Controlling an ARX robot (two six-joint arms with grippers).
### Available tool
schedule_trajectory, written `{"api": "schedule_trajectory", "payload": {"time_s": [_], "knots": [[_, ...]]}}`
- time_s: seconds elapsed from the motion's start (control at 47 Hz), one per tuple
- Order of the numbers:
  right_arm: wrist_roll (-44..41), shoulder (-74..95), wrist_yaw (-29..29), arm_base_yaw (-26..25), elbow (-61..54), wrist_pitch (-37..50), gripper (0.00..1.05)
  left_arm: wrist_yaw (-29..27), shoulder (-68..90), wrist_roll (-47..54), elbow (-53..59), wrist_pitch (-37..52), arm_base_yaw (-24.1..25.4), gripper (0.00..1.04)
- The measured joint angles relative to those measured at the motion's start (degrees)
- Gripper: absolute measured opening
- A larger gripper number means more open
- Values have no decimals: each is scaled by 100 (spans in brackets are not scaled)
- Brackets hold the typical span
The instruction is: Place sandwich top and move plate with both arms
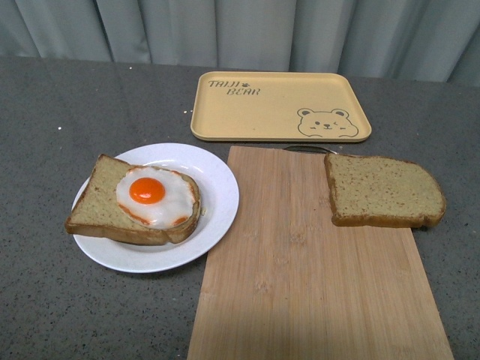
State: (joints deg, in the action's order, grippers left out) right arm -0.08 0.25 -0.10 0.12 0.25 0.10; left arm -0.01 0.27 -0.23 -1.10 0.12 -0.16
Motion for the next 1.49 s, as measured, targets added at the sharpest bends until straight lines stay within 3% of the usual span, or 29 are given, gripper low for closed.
{"api": "schedule_trajectory", "payload": {"time_s": [1.489], "knots": [[0,0,-2,0,0,0,95,0,0,0,-2,0,0,98]]}}
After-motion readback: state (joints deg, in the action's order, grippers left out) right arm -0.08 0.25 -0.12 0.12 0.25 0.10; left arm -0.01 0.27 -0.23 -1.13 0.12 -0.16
